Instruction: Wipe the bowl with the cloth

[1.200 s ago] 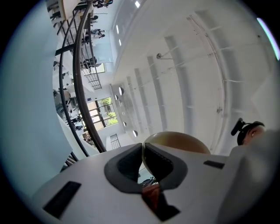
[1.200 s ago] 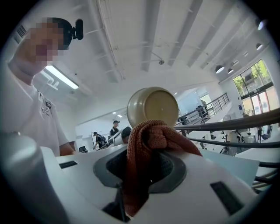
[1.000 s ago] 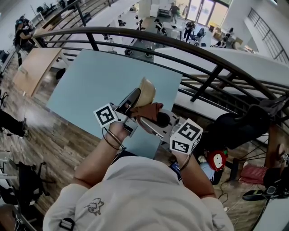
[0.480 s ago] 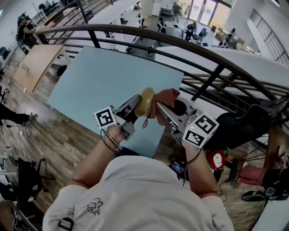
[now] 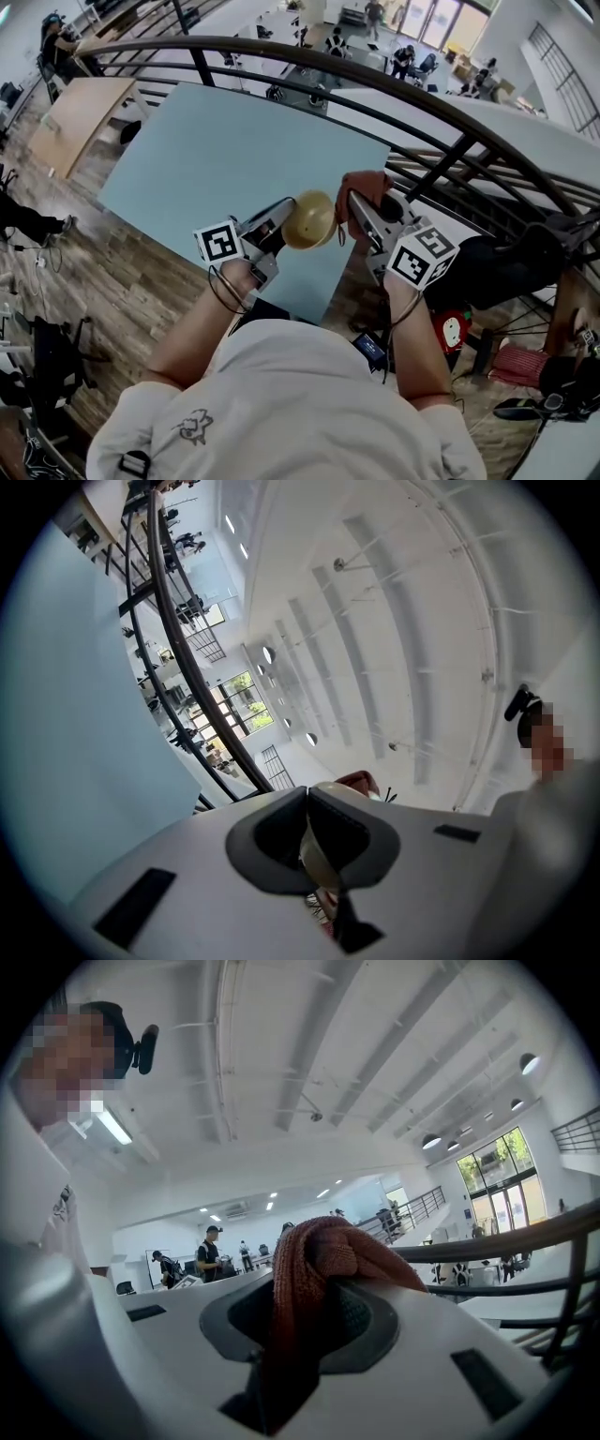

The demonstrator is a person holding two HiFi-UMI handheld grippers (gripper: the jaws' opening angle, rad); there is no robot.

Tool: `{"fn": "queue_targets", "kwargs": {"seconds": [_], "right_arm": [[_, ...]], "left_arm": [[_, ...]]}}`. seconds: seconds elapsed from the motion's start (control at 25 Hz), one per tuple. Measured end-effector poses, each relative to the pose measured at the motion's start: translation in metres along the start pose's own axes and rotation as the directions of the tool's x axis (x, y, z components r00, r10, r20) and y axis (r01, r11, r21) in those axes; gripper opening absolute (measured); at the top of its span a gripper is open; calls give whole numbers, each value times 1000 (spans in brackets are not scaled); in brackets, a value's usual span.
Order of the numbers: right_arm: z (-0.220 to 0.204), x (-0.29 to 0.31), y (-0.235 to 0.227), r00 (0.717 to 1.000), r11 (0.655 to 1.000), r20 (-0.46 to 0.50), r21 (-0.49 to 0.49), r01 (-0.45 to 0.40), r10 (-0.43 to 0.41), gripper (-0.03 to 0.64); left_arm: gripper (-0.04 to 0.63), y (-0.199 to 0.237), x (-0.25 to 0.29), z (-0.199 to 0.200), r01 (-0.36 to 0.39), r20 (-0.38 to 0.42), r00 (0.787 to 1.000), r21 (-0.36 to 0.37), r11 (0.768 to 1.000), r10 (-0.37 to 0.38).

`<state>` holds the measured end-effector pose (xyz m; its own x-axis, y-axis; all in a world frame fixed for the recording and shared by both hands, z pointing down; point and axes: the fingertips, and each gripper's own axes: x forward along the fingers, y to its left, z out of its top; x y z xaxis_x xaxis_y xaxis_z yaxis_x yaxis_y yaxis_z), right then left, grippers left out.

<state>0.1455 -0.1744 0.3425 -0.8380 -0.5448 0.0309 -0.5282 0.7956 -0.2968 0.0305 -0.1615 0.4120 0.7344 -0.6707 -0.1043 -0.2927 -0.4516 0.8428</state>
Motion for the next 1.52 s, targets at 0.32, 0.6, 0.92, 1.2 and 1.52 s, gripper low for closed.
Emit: {"fn": "queue_targets", "kwargs": {"seconds": [0.32,0.6,0.92,1.2,1.52], "right_arm": [[-39,10,-25,996,999,-77,10,52,-51,114],[-73,21,-50,986,989,-117,79,126,-116,114],[-140,49,-71,963,981,-232,103,166,-138,114],[-202,65,-82,932,977,-331,92,191,-151,114],[-274,86,-83,896,974,-421,103,201,-140,114]], "left_arm": [[18,35,-11,15,-128,-11,991,151,980,131],[18,77,-24,25,-220,-13,974,189,957,226],[18,136,-30,26,-297,-62,936,384,874,345],[18,189,-35,10,-315,-120,902,471,824,414],[18,242,-37,-12,-268,-167,891,556,786,422]]}}
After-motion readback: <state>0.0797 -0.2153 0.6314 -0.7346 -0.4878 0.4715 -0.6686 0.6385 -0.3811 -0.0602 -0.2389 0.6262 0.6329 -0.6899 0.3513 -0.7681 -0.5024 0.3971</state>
